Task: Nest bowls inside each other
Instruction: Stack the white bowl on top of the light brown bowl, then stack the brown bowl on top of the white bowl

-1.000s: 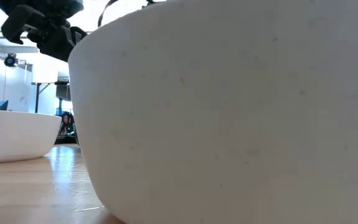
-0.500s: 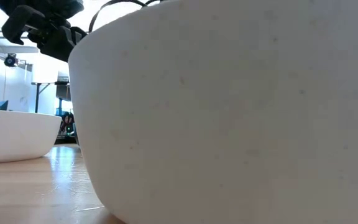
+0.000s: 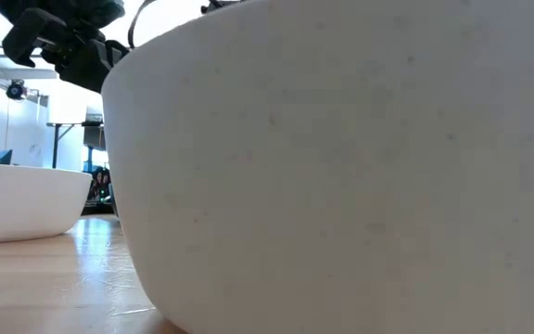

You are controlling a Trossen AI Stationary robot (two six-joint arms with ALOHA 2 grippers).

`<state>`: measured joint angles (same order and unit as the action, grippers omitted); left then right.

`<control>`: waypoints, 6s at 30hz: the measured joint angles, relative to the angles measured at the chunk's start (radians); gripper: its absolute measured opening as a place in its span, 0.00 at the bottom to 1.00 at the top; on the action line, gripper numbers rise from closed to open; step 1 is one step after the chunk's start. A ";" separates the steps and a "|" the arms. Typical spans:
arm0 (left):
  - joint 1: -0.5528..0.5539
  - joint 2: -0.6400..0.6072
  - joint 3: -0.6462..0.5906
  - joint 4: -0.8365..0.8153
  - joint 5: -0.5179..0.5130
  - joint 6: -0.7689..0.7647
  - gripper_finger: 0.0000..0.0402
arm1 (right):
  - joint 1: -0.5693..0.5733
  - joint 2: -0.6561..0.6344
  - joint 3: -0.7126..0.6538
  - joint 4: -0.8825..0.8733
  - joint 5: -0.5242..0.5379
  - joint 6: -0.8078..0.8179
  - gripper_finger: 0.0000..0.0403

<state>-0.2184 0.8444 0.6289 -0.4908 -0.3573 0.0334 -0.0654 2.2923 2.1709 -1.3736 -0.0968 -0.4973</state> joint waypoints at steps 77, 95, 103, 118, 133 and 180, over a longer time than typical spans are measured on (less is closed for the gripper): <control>-0.073 0.141 -0.033 0.684 0.053 0.383 0.00 | 0.709 -1.114 -1.327 0.749 0.194 0.945 0.35; -0.069 0.259 -0.033 0.814 0.004 0.507 0.00 | 0.841 -0.707 -1.083 0.487 0.083 0.898 0.36; -0.070 0.250 -0.034 0.815 0.004 0.499 0.00 | 0.840 -0.574 -1.025 0.446 0.090 0.878 0.32; -0.070 0.246 -0.040 0.814 0.004 0.497 0.00 | 0.810 -0.635 -1.031 0.379 0.081 0.879 0.02; -0.070 0.246 -0.047 0.809 0.004 0.497 0.00 | 0.566 -0.898 -0.988 0.195 0.177 0.764 0.02; -0.071 -0.134 -0.068 0.142 0.008 0.076 0.00 | -0.051 -0.191 -0.098 0.007 -0.101 0.111 0.02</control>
<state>-0.2897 0.7106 0.5604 -0.3487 -0.3492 0.1093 -0.1169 2.1016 2.0730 -1.3661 -0.1974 -0.3864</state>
